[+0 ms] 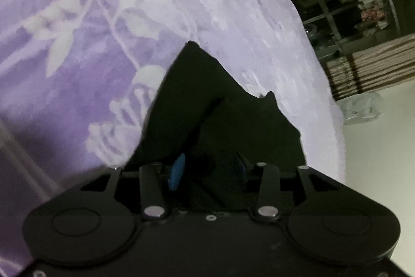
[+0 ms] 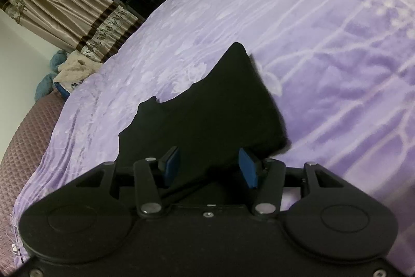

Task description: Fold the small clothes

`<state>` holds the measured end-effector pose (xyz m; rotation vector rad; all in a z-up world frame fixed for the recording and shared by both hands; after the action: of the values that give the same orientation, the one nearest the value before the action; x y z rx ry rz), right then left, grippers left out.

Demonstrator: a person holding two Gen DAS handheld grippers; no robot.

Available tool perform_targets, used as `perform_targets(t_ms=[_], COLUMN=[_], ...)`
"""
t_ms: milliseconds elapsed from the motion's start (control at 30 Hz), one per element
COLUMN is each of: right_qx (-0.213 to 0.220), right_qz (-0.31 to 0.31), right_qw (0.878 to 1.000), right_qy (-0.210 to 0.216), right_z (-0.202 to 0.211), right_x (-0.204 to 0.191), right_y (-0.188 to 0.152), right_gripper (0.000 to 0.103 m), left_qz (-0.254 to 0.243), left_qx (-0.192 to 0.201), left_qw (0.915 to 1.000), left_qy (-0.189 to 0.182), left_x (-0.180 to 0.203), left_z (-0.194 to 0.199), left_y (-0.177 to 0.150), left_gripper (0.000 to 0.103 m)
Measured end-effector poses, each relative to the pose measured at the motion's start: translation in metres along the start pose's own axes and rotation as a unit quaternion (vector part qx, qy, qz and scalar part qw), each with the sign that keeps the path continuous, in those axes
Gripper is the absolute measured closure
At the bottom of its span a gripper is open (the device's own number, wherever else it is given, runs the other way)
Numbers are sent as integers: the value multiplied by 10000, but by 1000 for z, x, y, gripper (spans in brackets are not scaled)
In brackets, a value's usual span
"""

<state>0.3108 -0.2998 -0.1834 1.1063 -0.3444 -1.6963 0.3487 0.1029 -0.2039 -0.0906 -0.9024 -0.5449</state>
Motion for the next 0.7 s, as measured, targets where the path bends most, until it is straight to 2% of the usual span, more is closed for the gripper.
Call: perform_targets(t_ms=[100,167,200,267,300,433,500,600,700], right_qx=[11,8,9,19,30,34,29,35,33], right_qz=[57,73,63,28,7,-53,-65,-56,-10], right_qw=[10000,10000,10000,10000,10000,9999,9999,9999,9999], right_qy=[-30,-52,-63,-83,-92,-144,-149,-147,-144], right_z=[0,-1,-2,-3,-3,-5,-6,-5,-8], right_x=[1,3,4,5,6,9,9,10,10], right_y=[2,3,4,5,5,5,5,5,6], right_gripper=[58,58,58,58,58,58,58,58,58], left_qz=[-414,-449,-445,-508,-547,-930,-1211,-1358,-1285], left_qx=[137,72,15,-62,-113,3,218,472,292], left_qw=[9989,9988,9989,9985,9982,9957,9922,9879,9902], left_qy=[185,180,170,208,206,36,-219,-584,-459], left_x=[7,8,8,11,12,23,37,47,39], left_z=[-1,-6,-8,-14,-16,-10,4,29,25], left_y=[0,-1,0,-1,-2,-5,-3,5,10], left_gripper=[59,63,68,100,103,103,103,103,103])
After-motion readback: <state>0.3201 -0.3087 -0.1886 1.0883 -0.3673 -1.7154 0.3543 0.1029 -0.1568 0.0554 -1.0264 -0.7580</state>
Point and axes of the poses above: each gripper's, at about its wrist camera, not at the fingertips, and z roughly against the way its jaws point, x to its right, y to its top, the point moved 7 cm from there along -z, roughly the way its jaws point, and after that the axes turned 10 degrees about z, right-handed, at the moved point
